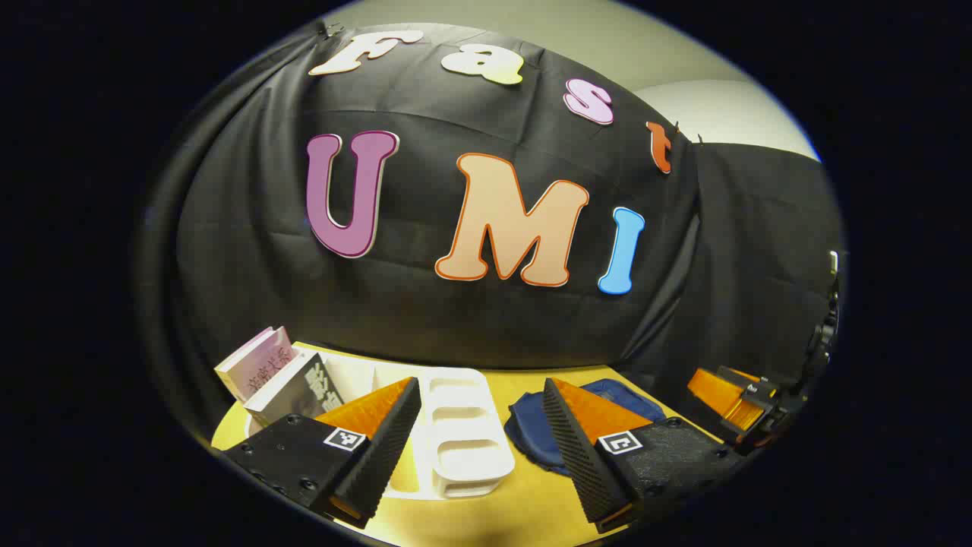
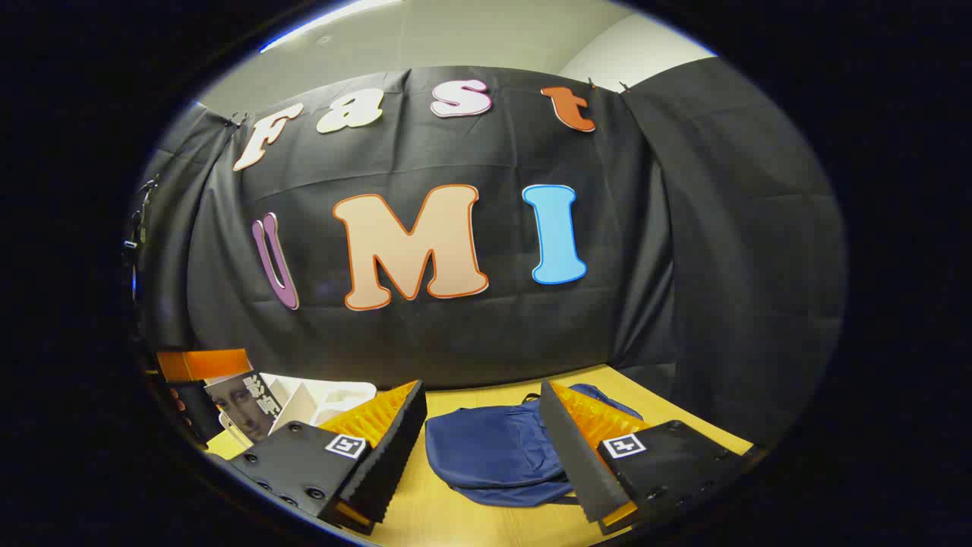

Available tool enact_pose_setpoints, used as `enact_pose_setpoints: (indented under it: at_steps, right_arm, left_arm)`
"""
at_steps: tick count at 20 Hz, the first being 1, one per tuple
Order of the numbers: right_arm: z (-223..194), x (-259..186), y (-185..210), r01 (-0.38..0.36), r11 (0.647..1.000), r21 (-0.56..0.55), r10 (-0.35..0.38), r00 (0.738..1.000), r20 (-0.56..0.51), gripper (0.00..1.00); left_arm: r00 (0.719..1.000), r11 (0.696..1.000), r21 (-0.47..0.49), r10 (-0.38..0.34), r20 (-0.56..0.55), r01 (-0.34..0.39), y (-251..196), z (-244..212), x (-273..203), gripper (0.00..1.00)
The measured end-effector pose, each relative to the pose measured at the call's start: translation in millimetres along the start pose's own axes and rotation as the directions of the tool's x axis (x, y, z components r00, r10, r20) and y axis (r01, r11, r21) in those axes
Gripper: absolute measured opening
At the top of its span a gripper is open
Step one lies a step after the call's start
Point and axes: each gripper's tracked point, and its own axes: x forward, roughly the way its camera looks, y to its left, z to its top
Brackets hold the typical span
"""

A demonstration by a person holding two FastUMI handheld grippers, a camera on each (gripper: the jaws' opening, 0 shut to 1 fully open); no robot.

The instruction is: Open the schoolbag, grab two books from the bookshelf and put them into the schoolbag.

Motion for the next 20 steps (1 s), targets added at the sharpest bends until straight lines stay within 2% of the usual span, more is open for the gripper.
enact_pose_setpoints:
  at_steps: [4,5,6,10,20]
  right_arm:
    - [6,-7,0,0.007,0.999,-0.051,-0.006,1.000,0.006,0.95]
    - [5,-8,-1,0.010,0.998,-0.065,-0.010,1.000,0.001,0.96]
    - [3,-9,-2,0.013,0.997,-0.075,-0.014,1.000,-0.007,0.96]
    - [-2,-24,-18,0.009,0.996,-0.086,-0.012,1.000,-0.027,0.96]
    - [-7,-14,-41,-0.030,0.994,-0.104,0.024,0.998,-0.053,0.96]
  left_arm:
    - [1.000,0.999,-0.033,-0.010,-0.004,0.010,2,-5,-14,0.95]
    - [1.000,0.999,-0.044,-0.002,0.000,0.002,4,-5,-15,0.92]
    - [1.000,0.999,-0.048,0.007,0.000,-0.007,5,-5,-15,0.95]
    - [0.998,0.998,-0.013,0.061,0.004,-0.060,12,-5,-16,0.95]
    - [0.991,0.991,-0.014,0.130,-0.011,-0.130,-3,-9,-18,0.95]
